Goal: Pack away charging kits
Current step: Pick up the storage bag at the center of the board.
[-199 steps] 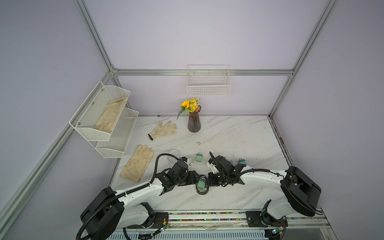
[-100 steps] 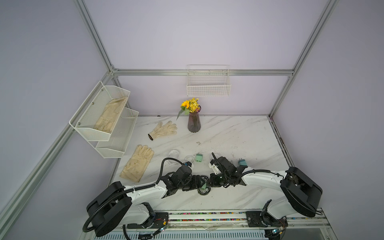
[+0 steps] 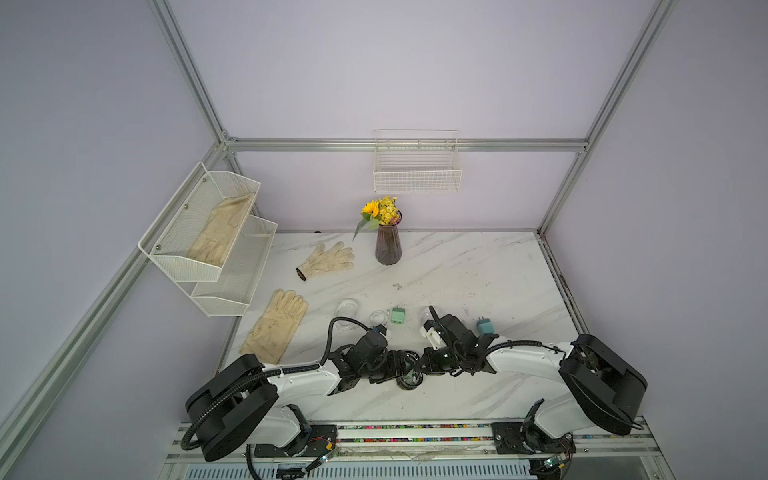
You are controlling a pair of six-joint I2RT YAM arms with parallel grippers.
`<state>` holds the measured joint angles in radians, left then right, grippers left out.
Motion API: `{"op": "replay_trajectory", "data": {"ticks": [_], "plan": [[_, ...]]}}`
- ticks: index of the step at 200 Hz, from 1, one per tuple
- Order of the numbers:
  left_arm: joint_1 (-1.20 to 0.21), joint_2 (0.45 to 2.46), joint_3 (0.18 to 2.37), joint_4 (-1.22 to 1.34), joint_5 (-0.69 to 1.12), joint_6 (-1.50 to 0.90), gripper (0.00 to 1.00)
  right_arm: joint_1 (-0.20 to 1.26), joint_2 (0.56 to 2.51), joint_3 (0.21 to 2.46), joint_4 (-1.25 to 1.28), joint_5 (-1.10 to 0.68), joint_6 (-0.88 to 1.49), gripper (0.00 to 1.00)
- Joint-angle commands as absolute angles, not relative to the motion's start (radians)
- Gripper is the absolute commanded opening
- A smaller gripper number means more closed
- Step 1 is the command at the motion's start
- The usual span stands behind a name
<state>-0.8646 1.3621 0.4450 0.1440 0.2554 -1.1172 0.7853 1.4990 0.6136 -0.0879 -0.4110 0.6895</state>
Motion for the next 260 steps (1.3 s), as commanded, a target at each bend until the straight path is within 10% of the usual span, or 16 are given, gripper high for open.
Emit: {"op": "replay_trajectory", "data": {"ticks": [1, 142, 194, 260], "plan": [[-0.873, 1.403, 0.444, 0.189, 0.278, -1.135, 0.67, 0.782, 1.526, 0.571, -0.144, -0.374, 0.678, 0.02], [-0.87, 1.505, 0.426, 0.246, 0.297, -1.196, 0.38, 0.783, 1.481, 0.657, -0.194, -0.351, 0.64, 0.03], [-0.849, 1.441, 0.408, 0.254, 0.253, -1.193, 0.29, 0.782, 1.376, 0.719, -0.294, -0.282, 0.624, 0.31], [-0.814, 1.315, 0.553, 0.122, 0.15, -1.203, 0.3, 0.821, 1.129, 0.754, -0.359, -0.153, 0.636, 0.35]]}}
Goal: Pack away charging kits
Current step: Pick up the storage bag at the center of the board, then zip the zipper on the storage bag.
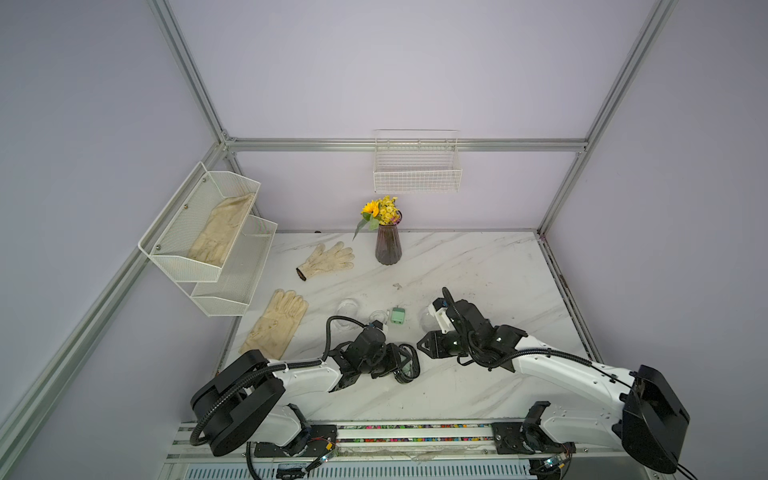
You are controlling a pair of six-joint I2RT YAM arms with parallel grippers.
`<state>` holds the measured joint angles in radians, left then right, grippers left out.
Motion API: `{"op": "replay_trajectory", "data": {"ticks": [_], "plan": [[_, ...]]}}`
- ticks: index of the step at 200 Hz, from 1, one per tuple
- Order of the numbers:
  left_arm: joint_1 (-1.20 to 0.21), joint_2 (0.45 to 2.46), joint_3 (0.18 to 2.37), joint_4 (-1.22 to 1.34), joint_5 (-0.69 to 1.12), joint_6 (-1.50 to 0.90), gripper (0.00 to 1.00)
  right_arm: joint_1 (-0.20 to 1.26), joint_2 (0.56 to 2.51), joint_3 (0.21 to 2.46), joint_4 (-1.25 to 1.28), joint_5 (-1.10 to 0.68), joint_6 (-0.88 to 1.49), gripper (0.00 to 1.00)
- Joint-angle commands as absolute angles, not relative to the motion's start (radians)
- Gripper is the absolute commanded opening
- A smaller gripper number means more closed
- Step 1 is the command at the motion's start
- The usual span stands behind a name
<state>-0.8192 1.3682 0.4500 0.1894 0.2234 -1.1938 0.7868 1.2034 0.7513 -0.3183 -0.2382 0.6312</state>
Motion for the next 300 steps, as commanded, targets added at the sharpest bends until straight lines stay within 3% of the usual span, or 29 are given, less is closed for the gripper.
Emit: {"op": "replay_trajectory", "data": {"ticks": [1, 57, 95, 142, 234, 300], "plan": [[-0.814, 1.313, 0.556, 0.12, 0.147, -1.205, 0.3, 0.822, 1.123, 0.753, -0.359, -0.15, 0.637, 0.35], [-0.805, 1.254, 0.739, 0.026, -0.077, -1.298, 0.3, 0.886, 1.018, 0.804, -0.336, -0.05, 0.648, 0.36], [-0.806, 1.276, 0.837, 0.005, -0.193, -1.327, 0.29, 0.923, 1.049, 0.838, -0.278, 0.004, 0.658, 0.42], [-0.811, 1.33, 0.916, 0.03, -0.207, -1.355, 0.29, 0.925, 1.112, 0.868, -0.213, 0.033, 0.671, 0.46], [-0.813, 1.389, 0.957, 0.101, -0.172, -1.363, 0.29, 0.926, 1.191, 0.887, -0.212, 0.068, 0.69, 0.38], [-0.812, 1.379, 0.943, 0.125, -0.153, -1.36, 0.3, 0.926, 1.236, 0.879, -0.147, 0.058, 0.697, 0.38]]}}
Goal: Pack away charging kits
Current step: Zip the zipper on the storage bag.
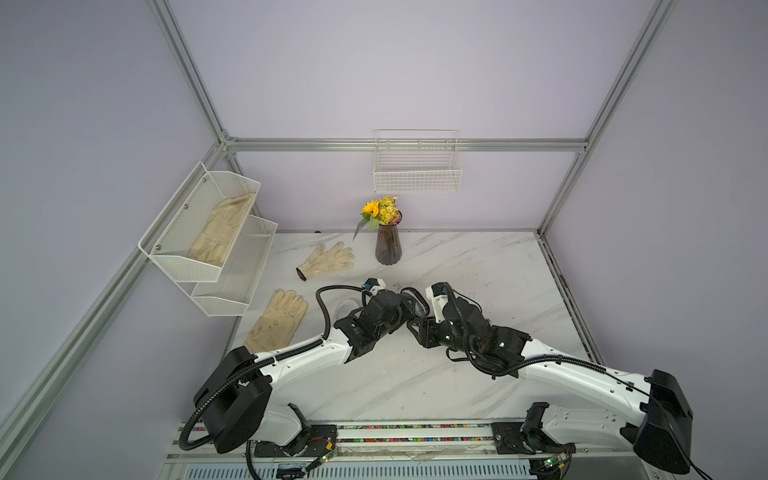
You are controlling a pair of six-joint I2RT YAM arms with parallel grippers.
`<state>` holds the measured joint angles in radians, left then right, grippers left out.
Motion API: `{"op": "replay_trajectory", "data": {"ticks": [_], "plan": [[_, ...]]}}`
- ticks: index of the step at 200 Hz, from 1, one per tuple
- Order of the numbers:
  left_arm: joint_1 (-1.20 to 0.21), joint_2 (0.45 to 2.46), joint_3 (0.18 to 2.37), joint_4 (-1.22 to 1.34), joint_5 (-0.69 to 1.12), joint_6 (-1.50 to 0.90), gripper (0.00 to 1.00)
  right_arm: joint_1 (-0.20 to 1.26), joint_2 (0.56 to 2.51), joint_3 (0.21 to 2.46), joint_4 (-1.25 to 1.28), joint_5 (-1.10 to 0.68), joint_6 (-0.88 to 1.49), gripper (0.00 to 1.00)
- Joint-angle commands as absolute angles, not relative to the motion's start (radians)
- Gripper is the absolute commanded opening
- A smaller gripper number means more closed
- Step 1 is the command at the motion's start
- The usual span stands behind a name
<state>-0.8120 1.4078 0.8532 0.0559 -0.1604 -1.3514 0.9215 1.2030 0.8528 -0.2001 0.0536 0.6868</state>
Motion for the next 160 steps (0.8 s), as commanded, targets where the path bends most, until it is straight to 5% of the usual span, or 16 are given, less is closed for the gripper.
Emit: {"op": "replay_trajectory", "data": {"ticks": [1, 160], "plan": [[-0.812, 1.379, 0.943, 0.125, -0.153, -1.36, 0.3, 0.926, 1.238, 0.879, -0.147, 0.056, 0.697, 0.38], [-0.812, 1.351, 0.919, 0.132, -0.126, -1.345, 0.3, 0.911, 1.256, 0.954, -0.217, 0.151, 0.709, 0.35]]}}
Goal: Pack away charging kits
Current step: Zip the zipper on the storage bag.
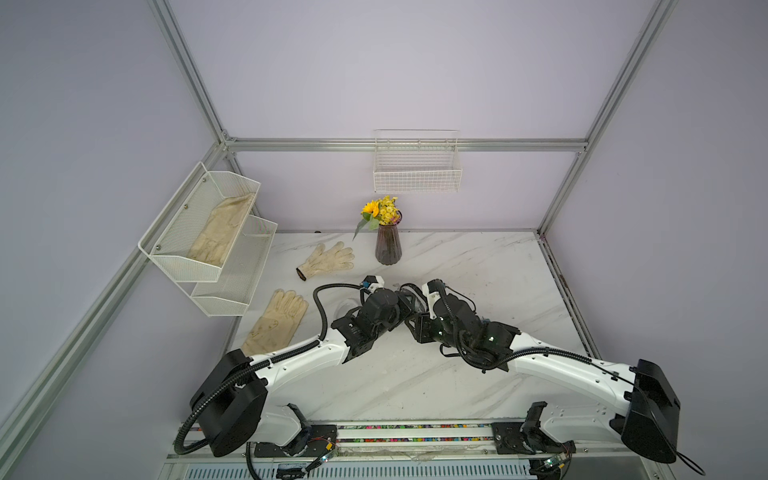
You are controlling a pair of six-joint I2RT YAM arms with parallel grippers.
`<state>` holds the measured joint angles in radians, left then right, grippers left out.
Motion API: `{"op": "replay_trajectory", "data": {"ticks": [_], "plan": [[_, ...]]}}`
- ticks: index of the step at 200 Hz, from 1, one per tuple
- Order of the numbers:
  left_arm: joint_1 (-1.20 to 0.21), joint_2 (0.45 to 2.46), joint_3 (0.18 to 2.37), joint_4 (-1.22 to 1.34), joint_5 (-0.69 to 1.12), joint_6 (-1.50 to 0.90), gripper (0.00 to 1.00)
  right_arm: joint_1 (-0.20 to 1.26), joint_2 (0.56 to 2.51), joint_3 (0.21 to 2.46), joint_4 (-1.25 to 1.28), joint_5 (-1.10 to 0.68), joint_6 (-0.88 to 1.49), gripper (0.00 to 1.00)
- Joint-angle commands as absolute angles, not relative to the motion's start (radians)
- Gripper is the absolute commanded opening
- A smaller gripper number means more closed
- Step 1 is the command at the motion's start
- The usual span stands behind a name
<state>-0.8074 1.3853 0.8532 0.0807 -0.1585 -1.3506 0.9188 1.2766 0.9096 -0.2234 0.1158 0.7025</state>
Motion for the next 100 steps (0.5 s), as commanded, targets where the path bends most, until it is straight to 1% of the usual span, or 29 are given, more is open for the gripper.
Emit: {"op": "replay_trajectory", "data": {"ticks": [1, 49, 81, 100], "plan": [[-0.813, 1.351, 0.918, 0.134, -0.124, -1.345, 0.3, 0.911, 1.257, 0.954, -0.217, 0.151, 0.708, 0.35], [-0.812, 1.344, 0.911, 0.165, -0.111, -1.332, 0.29, 0.893, 1.306, 0.965, -0.213, 0.146, 0.691, 0.34], [-0.813, 1.334, 0.906, 0.175, -0.107, -1.322, 0.29, 0.883, 1.309, 0.979, -0.211, 0.146, 0.67, 0.27], [-0.813, 1.327, 0.9, 0.178, -0.111, -1.318, 0.29, 0.88, 1.303, 0.979, -0.212, 0.143, 0.67, 0.17]]}}
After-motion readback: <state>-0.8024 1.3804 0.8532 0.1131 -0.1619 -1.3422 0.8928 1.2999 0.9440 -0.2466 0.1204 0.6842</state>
